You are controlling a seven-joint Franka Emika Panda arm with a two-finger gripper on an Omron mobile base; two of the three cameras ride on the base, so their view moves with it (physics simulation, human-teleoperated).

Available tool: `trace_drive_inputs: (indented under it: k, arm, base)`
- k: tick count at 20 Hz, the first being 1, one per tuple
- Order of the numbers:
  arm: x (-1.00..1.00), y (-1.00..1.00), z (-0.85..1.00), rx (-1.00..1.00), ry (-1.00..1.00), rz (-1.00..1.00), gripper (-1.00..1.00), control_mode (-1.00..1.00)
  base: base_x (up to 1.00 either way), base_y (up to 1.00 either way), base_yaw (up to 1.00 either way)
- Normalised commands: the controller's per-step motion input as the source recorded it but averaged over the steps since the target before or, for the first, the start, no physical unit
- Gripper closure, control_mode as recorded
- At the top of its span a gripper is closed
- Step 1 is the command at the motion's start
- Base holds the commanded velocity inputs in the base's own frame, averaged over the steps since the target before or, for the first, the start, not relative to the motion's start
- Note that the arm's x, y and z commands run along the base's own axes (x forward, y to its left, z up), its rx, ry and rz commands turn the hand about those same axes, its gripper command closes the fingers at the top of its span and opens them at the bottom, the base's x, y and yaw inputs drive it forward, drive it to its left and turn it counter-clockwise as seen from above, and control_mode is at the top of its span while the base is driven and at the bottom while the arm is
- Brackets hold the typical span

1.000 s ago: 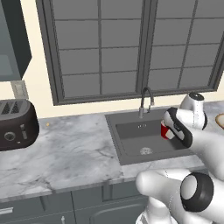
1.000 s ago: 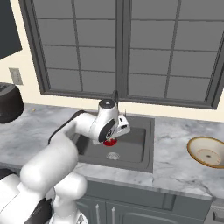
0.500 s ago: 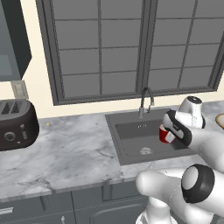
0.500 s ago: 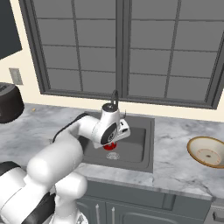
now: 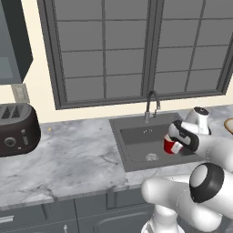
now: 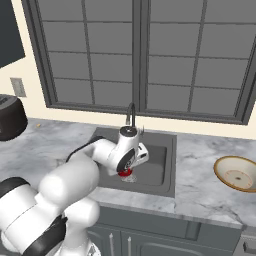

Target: Pick the mug and place it in the sink. Pick the bowl and place it in the open cabinet and then close the cabinet.

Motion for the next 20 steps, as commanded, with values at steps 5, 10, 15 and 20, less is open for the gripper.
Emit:
trace_drive_inputs:
  k: [5, 10, 15, 20]
  arm:
    - [0.26, 0.0, -0.24, 0.0, 0.04, 0.01, 1.0, -1.0]
    - [0.3, 0.0, -0.19, 0.0, 0.06, 0.0, 1.0, -1.0]
    - [0.33, 0.0, -0.15, 0.0, 0.07, 0.0, 1.0, -1.0]
    - [0.17, 0.0, -0.2, 0.0, 0.02, 0.02, 1.0, -1.0]
  base:
    - [0.0, 0.0, 0.0]
    - [0.0, 0.0, 0.0]
    - [0.0, 0.0, 0.0]
    - [0.0, 0.0, 0.0]
